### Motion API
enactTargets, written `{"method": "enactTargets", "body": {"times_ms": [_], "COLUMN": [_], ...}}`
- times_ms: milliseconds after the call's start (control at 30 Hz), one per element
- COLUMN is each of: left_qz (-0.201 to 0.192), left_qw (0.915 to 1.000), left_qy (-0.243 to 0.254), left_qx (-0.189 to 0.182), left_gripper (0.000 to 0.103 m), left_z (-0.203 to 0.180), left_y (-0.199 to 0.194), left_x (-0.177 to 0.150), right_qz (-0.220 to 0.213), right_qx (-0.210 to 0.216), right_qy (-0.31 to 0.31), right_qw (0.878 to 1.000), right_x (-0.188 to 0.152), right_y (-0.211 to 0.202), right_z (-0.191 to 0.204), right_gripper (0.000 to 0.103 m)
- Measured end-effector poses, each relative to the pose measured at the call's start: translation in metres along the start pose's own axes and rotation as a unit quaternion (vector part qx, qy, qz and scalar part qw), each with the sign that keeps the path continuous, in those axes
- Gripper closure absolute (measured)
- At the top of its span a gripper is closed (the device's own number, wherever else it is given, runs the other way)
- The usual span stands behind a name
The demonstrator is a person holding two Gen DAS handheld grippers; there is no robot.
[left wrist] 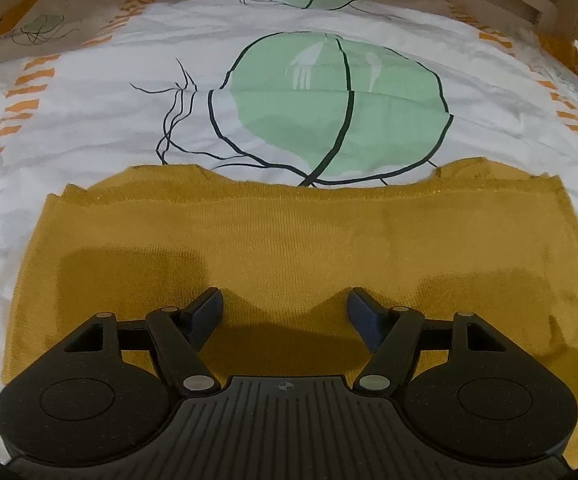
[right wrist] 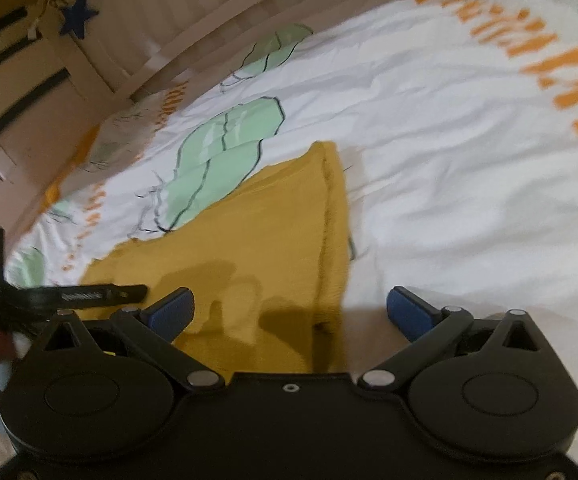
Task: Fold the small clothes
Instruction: 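Move the right gripper to the sweater's side edge and grasp it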
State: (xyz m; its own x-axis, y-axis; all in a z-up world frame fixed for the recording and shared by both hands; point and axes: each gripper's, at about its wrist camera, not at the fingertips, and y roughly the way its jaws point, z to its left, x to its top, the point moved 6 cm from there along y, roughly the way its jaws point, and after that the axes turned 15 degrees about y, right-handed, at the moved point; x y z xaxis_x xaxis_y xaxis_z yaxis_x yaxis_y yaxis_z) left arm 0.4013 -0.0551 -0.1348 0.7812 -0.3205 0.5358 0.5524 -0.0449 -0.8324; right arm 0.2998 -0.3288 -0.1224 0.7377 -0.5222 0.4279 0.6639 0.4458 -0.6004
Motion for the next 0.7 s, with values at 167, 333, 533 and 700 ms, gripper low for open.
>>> {"method": "enactTargets", "body": {"times_ms": [167, 333, 533, 700], "left_qz": [0.004, 0.008, 0.015, 0.024], "left_qw": [1.0, 0.9999, 0.9996, 0.9985], "left_qy": [-0.003, -0.012, -0.019, -0.014], "left_qx": [0.0, 0.0, -0.015, -0.046], "left_gripper": [0.033, 0.031, 0.033, 0.034], "left_z": [-0.001, 0.0, 0.001, -0.004], "left_y": [0.003, 0.006, -0.007, -0.033], "left_x": [0.003, 0.006, 0.0, -0.029], "right_qz": [0.022, 0.03, 0.036, 0.041], "right_qx": [0.038, 0.086, 0.109, 0.108], "right_qy": [0.029, 0.073, 0.098, 0.099], "right_qw": [0.999, 0.993, 0.989, 0.988], "right_x": [0.007, 0.012, 0.013, 0.012], "right_y": [0.014, 0.021, 0.019, 0.02], "right_z": [0.006, 0.003, 0.001, 0.004], "right_gripper": [0.0, 0.0, 0.0, 0.0]}}
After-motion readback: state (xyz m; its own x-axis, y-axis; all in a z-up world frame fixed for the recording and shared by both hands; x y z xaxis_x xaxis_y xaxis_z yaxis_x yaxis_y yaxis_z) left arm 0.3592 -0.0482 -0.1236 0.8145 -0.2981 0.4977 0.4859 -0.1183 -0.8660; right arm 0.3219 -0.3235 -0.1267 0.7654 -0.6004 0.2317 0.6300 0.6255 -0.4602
